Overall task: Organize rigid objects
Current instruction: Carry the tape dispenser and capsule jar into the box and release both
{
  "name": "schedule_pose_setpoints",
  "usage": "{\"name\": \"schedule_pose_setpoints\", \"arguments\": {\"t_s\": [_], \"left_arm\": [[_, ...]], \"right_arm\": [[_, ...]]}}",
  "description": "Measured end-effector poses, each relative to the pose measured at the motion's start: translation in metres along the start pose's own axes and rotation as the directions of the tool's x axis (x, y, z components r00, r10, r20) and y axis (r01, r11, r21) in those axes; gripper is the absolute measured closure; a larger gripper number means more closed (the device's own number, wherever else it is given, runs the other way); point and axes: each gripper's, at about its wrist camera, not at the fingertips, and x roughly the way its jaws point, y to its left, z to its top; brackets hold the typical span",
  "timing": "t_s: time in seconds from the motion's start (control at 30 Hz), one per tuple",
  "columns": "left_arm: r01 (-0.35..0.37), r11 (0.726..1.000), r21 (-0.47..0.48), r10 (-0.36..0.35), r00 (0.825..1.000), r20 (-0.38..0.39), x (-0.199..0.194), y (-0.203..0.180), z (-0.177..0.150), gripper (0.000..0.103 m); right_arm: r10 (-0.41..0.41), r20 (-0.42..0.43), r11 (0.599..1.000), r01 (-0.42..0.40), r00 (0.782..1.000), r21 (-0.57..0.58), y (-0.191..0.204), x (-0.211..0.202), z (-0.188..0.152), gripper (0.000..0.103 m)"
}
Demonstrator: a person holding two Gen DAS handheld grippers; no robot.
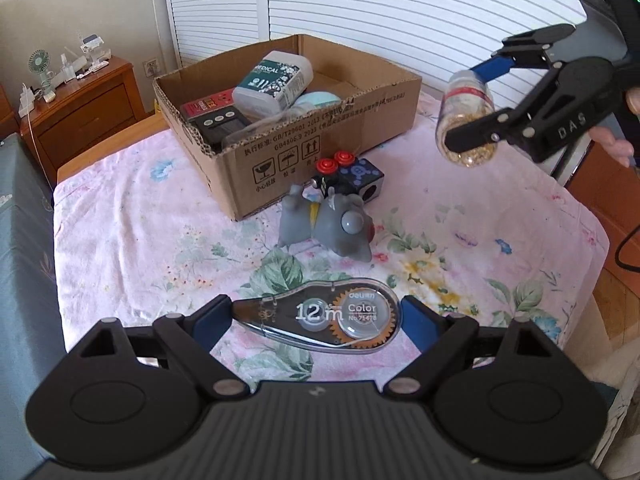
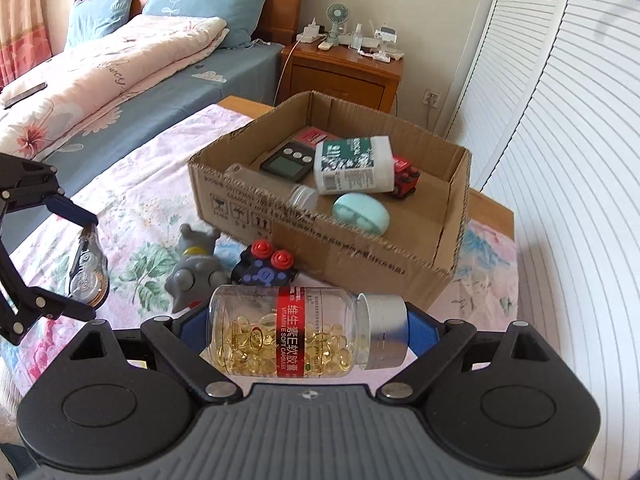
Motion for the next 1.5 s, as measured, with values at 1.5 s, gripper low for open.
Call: {"name": "schedule_pose_setpoints", "arguments": {"t_s": [1.5], "left_arm": [[-0.041, 0.998, 0.038, 0.038, 0.996, 0.078, 0.022, 0.006, 0.132, 0.014]], "right_arm": [[-0.165, -0.004, 0.935, 0.158, 0.986, 0.316, -0.031, 0.015, -0.012, 0.0]]}}
